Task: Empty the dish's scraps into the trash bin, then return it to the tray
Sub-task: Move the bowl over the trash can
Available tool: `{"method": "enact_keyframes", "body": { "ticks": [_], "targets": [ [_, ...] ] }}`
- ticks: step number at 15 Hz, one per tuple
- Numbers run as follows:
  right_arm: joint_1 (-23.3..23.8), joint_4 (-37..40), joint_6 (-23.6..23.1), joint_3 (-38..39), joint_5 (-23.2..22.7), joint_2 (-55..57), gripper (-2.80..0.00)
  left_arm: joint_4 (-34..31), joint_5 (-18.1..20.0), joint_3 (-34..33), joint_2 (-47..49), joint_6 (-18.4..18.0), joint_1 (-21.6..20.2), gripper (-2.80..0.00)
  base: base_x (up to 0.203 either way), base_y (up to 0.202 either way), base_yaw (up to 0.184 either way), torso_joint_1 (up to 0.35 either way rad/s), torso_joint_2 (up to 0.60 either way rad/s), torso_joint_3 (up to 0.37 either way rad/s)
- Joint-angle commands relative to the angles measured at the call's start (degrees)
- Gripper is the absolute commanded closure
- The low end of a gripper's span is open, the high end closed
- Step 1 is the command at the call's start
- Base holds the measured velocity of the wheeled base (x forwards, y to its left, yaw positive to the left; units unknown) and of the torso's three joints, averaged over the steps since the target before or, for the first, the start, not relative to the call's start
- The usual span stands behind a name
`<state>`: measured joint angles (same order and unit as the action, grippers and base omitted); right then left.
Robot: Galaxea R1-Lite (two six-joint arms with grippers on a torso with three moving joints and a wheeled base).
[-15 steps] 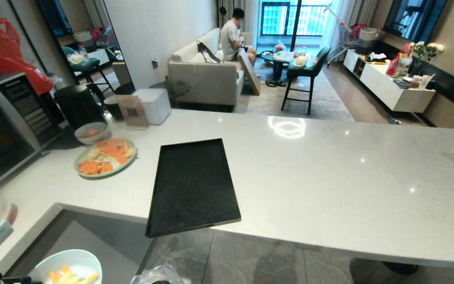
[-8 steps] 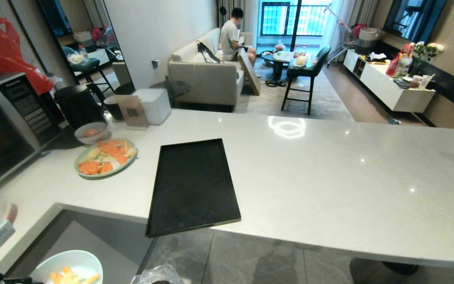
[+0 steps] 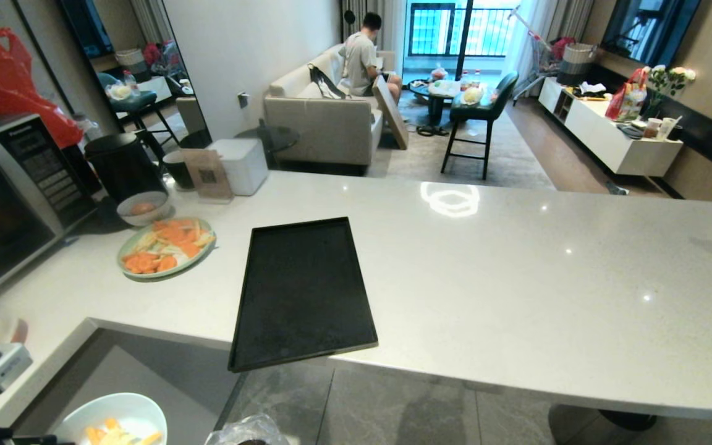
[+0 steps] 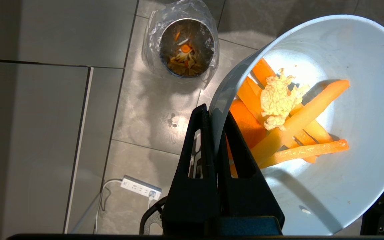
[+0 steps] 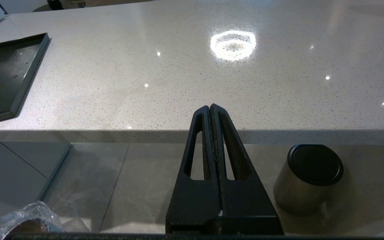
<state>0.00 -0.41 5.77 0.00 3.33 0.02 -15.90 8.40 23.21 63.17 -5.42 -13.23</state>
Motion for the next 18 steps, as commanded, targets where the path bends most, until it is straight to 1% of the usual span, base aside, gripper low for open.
{"method": "enact_keyframes", "body": {
  "ticks": [1,3,7,13,18],
  "targets": [
    [0.0,0.0,0.0,0.0,0.0,0.1,0.0,0.0,0.0,0.2,0.5,0.0,0.0,0.0,0.0,0.0,0.0,0.0,0.0,0.0],
    [0.0,0.0,0.0,0.0,0.0,0.0,0.0,0.0,0.0,0.1,0.6,0.1,-0.2,0.0,0.0,0.0,0.0,0.0,0.0,0.0],
    [0.0,0.0,0.1,0.0,0.0,0.1,0.0,-0.1,0.0,0.2,0.7,0.1,-0.2,0.0,0.0,0.0,0.0,-0.117,0.31,0.175],
    [0.0,0.0,0.1,0.0,0.0,0.1,0.0,-0.1,0.0,0.2,0.9,0.2,-0.3,0.0,0.0,0.0,0.0,-0.128,0.34,0.202],
    [0.0,0.0,0.1,0.0,0.0,0.1,0.0,-0.1,0.0,0.1,1.0,0.2,-0.3,0.0,0.0,0.0,0.0,-0.154,0.41,0.257]
  ]
}}
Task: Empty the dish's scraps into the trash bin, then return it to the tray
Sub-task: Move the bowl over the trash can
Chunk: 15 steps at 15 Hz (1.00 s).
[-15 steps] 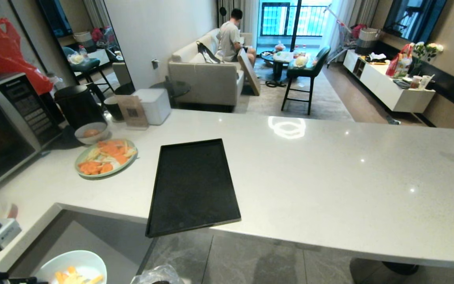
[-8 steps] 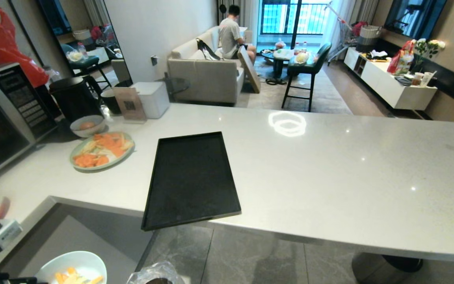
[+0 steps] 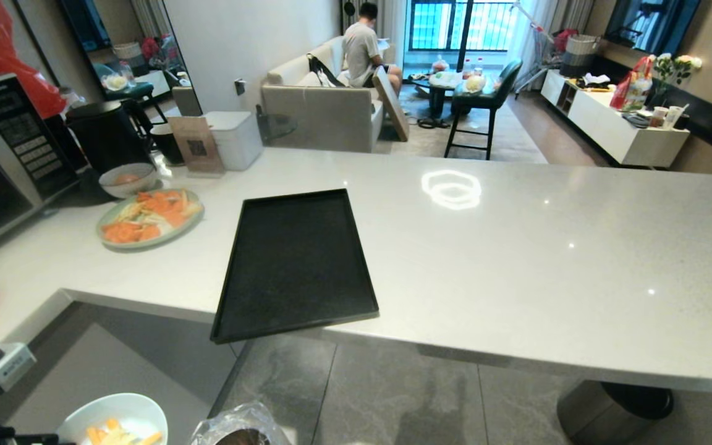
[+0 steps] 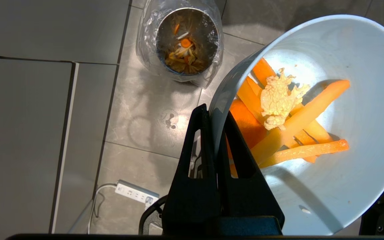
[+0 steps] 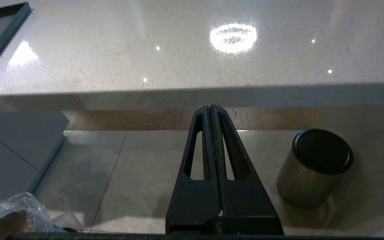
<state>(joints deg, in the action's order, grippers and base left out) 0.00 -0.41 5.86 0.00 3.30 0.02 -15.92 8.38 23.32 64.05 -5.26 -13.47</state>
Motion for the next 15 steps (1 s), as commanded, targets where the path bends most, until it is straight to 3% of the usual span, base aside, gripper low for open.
{"method": "enact_keyframes", "body": {
  "ticks": [1,15],
  "targets": [
    [0.0,0.0,0.0,0.0,0.0,0.1,0.0,-0.2,0.1,-0.1,0.1,0.0,-0.2,0.0,0.0,0.0,0.0,-0.175,0.52,0.339],
    [0.0,0.0,0.0,0.0,0.0,0.1,0.0,-0.5,0.1,-0.1,-1.2,0.0,-0.1,0.0,0.0,0.0,0.0,-0.135,0.51,0.37]
  ]
}}
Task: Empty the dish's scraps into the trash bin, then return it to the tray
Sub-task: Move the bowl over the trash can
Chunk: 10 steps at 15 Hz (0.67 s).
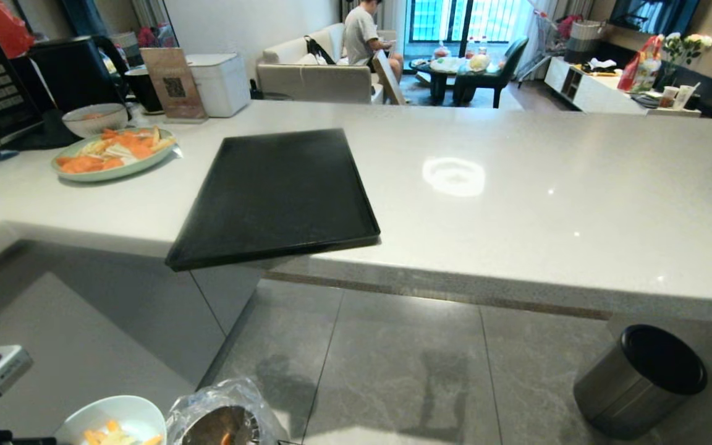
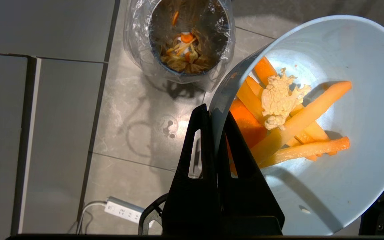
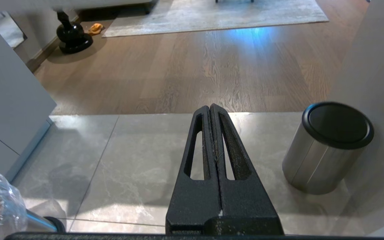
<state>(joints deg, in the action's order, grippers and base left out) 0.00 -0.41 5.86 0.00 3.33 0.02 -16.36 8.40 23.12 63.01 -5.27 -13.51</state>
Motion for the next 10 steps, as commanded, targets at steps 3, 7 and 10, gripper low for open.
{"method": "enact_keyframes", "body": {
  "ticks": [3,7,10],
  "targets": [
    [0.0,0.0,0.0,0.0,0.0,0.1,0.0,-0.1,0.0,0.1,-0.4,0.0,0.0,0.0,0.0,0.0,0.0,-0.039,0.45,0.399],
    [0.0,0.0,0.0,0.0,0.0,0.1,0.0,-0.1,0.0,0.0,-0.4,0.0,-0.1,0.0,0.0,0.0,0.0,-0.008,0.43,0.433],
    [0.0,0.0,0.0,0.0,0.0,0.1,0.0,-0.1,0.0,0.1,-0.3,-0.1,0.0,0.0,0.0,0.0,0.0,0.0,0.12,0.137]
  ]
}}
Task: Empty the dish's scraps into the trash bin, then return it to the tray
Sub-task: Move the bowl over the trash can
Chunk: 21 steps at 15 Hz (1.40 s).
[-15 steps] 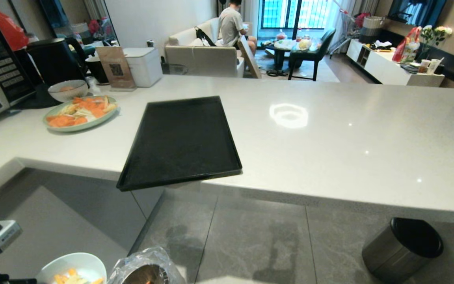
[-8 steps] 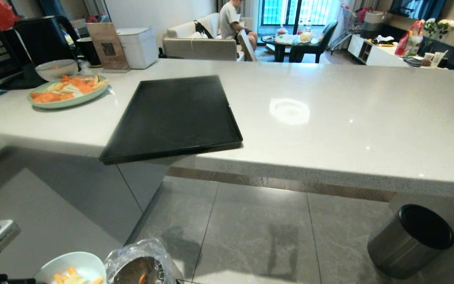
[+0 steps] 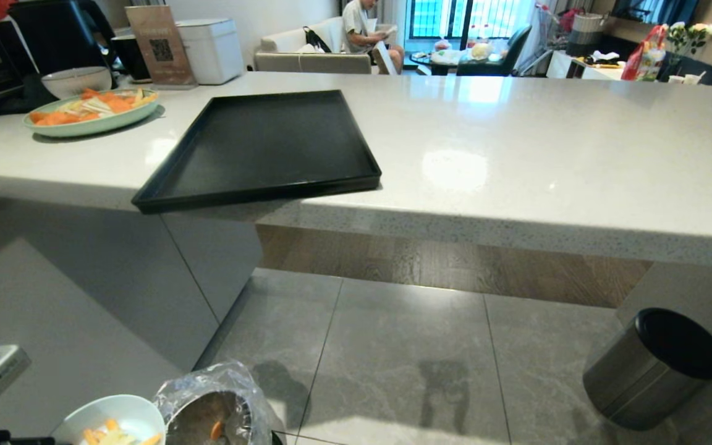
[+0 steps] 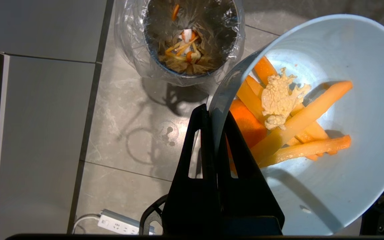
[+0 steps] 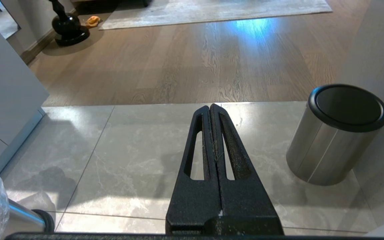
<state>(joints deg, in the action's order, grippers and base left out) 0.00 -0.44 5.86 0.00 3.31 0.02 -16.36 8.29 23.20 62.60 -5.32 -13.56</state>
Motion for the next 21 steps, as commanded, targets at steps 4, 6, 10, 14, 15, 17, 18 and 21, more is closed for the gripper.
{"method": "enact_keyframes", "body": {
  "ticks": [4,6,10,14,15,17,18,21],
  "targets": [
    [0.0,0.0,0.0,0.0,0.0,0.1,0.0,-0.1,0.1,0.1,0.4,0.0,0.2,0.0,0.0,0.0,0.0,0.0,0.0,0.0],
    [0.0,0.0,0.0,0.0,0.0,0.0,0.0,0.0,0.1,0.0,0.6,0.0,0.2,0.0,0.0,0.0,0.0,0.009,0.07,0.083],
    [0.0,0.0,0.0,0.0,0.0,0.1,0.0,0.0,0.1,0.1,0.8,2.1,0.1,0.0,0.0,0.0,0.0,0.007,0.05,0.049],
    [0.0,0.0,0.0,0.0,0.0,0.1,0.0,0.0,0.1,0.3,0.8,2.2,0.1,0.0,0.0,0.0,0.0,0.0,0.0,0.0],
    [0.0,0.0,0.0,0.0,0.0,0.0,0.0,0.0,0.1,0.2,0.8,2.2,0.2,0.0,0.0,0.0,0.0,0.0,0.0,0.0],
    [0.0,0.0,0.0,0.0,0.0,0.1,0.0,0.0,0.2,0.0,1.0,2.2,0.2,0.0,0.0,0.0,0.0,0.0,0.0,0.0],
    [0.0,0.0,0.0,0.0,0.0,0.0,0.0,0.0,0.2,-0.2,1.4,2.6,0.1,0.0,0.0,0.0,0.0,0.0,0.0,0.0],
    [0.0,0.0,0.0,0.0,0.0,0.1,0.0,0.5,0.2,-1.2,1.8,3.2,0.3,0.0,0.0,0.0,0.0,0.0,0.0,0.0]
  ]
}}
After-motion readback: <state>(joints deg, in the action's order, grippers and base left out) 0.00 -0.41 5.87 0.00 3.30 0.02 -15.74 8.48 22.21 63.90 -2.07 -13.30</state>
